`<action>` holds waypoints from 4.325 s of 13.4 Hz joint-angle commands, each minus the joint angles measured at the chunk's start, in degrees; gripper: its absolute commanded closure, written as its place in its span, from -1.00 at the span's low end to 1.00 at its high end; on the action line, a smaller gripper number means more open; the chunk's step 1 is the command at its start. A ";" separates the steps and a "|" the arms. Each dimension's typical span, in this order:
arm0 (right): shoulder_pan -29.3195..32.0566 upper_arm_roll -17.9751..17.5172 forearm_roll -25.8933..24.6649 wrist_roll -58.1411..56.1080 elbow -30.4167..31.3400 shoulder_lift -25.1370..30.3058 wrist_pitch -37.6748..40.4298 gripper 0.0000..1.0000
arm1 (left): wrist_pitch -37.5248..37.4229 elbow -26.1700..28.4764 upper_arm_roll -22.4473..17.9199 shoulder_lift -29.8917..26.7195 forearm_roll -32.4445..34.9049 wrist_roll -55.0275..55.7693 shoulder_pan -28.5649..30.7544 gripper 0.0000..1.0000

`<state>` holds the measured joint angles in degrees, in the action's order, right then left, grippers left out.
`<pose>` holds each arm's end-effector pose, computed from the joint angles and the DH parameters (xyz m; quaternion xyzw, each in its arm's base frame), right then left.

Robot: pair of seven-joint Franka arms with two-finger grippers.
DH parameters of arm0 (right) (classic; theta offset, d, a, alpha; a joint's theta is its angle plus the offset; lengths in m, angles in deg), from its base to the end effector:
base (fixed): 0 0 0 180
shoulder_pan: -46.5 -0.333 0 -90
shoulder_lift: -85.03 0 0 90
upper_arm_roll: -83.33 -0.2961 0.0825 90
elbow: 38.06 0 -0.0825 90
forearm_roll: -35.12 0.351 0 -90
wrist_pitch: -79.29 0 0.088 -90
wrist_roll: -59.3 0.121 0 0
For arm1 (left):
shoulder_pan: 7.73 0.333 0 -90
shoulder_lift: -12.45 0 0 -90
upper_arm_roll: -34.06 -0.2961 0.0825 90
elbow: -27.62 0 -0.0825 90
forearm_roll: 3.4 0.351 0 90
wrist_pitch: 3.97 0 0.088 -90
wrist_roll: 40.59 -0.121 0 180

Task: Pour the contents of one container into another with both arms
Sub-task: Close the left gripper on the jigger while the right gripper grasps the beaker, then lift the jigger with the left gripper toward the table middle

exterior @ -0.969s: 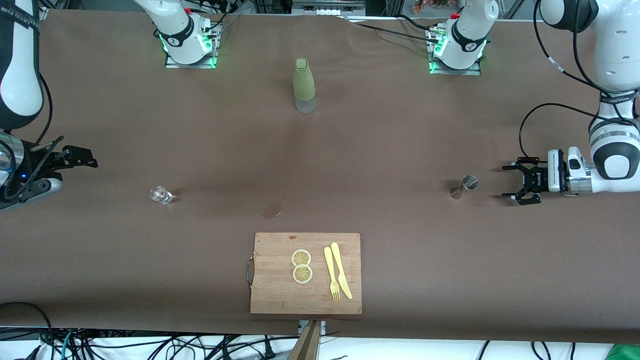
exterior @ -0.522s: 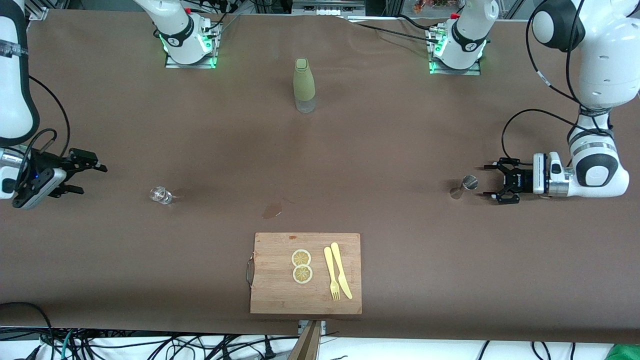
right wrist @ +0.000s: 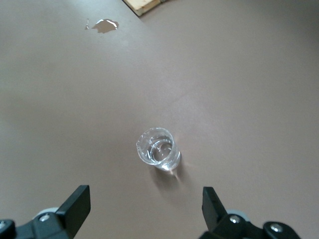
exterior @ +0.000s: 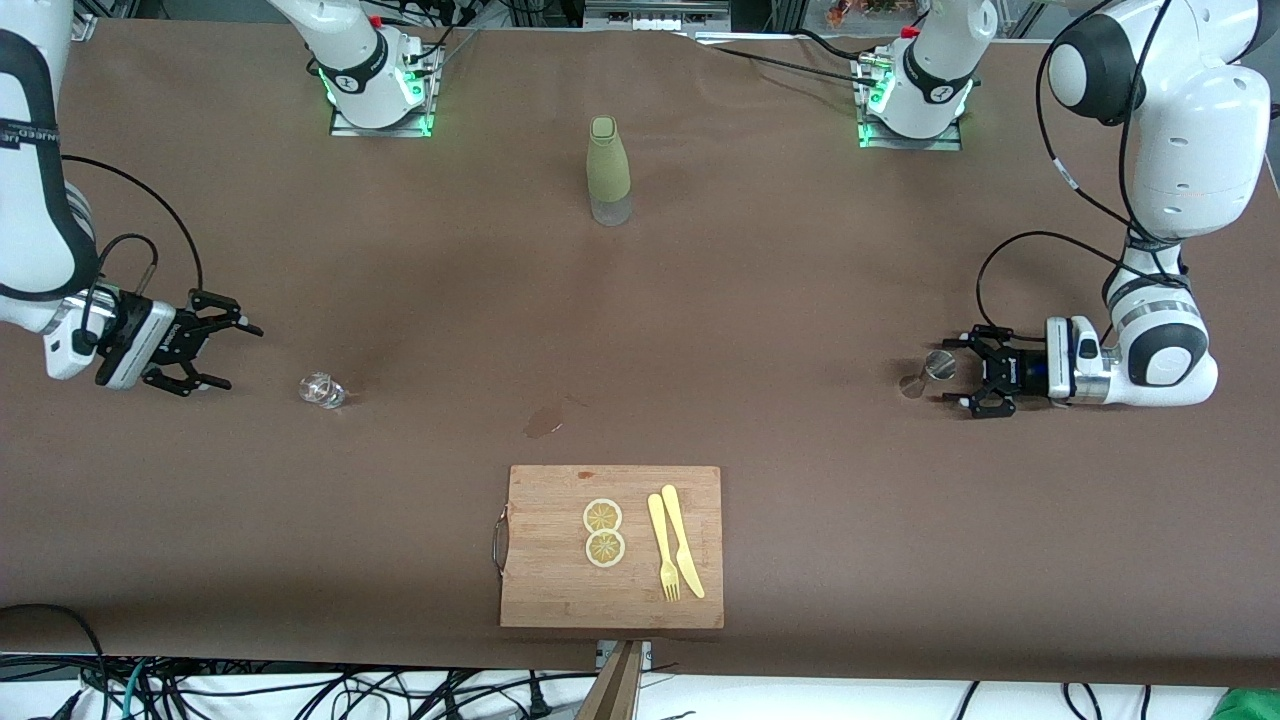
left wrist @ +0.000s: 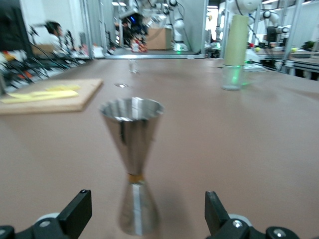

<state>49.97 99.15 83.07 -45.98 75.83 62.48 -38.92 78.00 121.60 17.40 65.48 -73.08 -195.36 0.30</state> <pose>0.5387 -0.1343 0.2525 -0.8388 -0.4514 -0.1844 0.2420 0.5458 0.1034 0.1004 0.5385 -0.5951 0.4130 0.4305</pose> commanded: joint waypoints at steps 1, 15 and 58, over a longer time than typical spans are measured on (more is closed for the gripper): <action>1.27 0.61 7.74 -12.89 0.72 -3.37 -0.10 -1.00 | -1.82 -2.23 -0.83 2.51 -3.53 -4.75 -1.26 -1.00; 3.29 0.61 27.02 -36.74 -0.95 -14.45 15.98 -1.00 | -3.93 -2.93 -0.83 3.40 -3.88 -5.19 -2.49 -0.11; 7.86 -0.79 26.32 -41.94 -19.84 -31.33 32.16 -1.00 | 31.47 -5.37 -2.31 -1.45 -39.19 35.05 -51.60 1.00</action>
<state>57.47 99.21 108.90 -87.71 58.27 32.29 -7.70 107.30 118.89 18.00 61.48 -107.90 -162.71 -47.36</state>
